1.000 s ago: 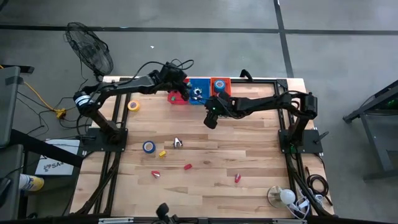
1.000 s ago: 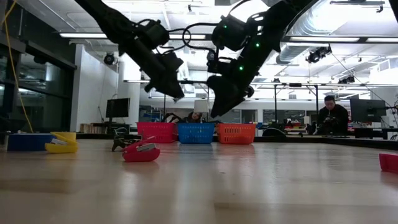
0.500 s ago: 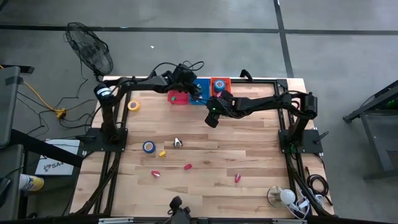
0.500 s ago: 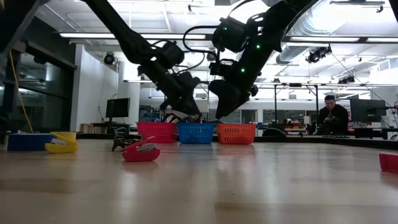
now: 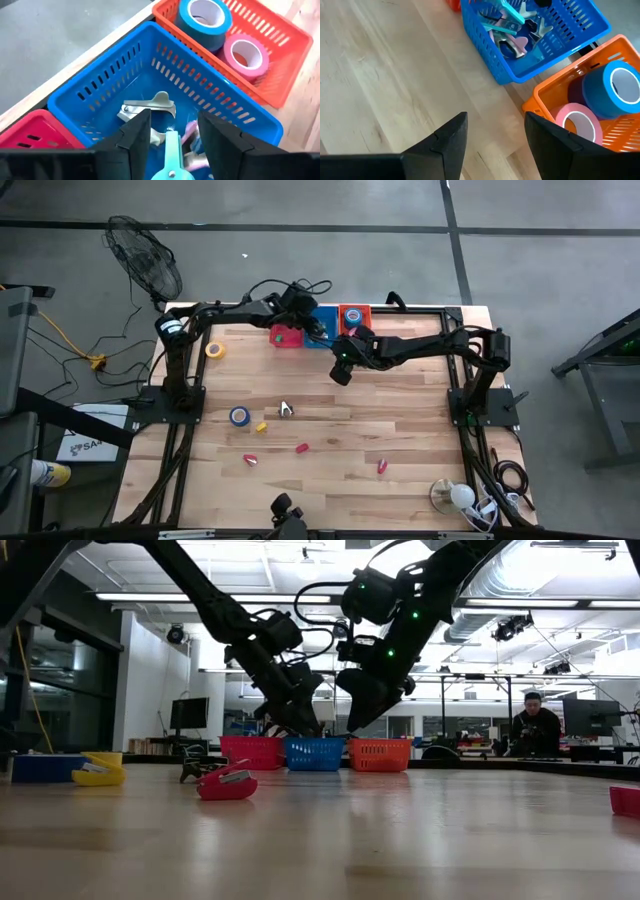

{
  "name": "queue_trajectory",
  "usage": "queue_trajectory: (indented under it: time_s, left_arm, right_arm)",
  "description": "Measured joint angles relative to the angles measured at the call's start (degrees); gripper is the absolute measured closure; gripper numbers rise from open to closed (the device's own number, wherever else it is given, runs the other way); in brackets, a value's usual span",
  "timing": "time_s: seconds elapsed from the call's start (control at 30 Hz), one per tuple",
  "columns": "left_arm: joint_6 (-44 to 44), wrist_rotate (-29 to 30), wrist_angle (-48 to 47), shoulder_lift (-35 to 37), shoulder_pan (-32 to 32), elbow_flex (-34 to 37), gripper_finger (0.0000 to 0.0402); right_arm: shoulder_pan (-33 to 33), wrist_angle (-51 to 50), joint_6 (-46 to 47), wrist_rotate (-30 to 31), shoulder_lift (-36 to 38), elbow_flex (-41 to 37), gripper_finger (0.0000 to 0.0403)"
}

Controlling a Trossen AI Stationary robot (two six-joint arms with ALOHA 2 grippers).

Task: Pick and place Stapler, Stapler remover, tape
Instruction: Put the yellow tape into the orange bin

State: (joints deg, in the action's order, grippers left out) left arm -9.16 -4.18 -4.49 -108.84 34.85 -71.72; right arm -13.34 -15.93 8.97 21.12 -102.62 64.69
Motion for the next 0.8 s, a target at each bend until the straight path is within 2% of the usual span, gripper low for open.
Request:
queue_trajectory:
  time_s: [0.1, 0.2, 0.47, 0.6, 0.8]
  left_arm:
    - [1.77, -0.24, -2.7, 1.18, -0.01, -0.07, 0.0231]
    - [4.69, 0.62, -10.89, 4.22, 0.0, -2.01, 0.023]
    - [10.4, 10.5, -36.67, 14.86, -0.02, -3.07, 0.023]
    - [8.27, 11.8, -43.34, 20.05, -0.05, 0.29, 0.023]
    - [1.63, 12.53, -44.07, 27.71, 0.0, 9.78, 0.023]
  right_arm:
    - [0.0, -0.21, 0.02, -0.23, -0.01, 0.0, 0.0214]
    - [0.0, -0.6, 0.02, -0.19, -0.01, 0.02, 0.0214]
    - [0.0, -0.69, -0.24, -0.18, -0.01, 0.02, 0.0214]
    - [0.0, -0.13, -0.47, -0.07, -0.01, 0.02, 0.0214]
    - [0.0, 1.13, -1.55, -0.12, -0.01, 0.02, 0.0214]
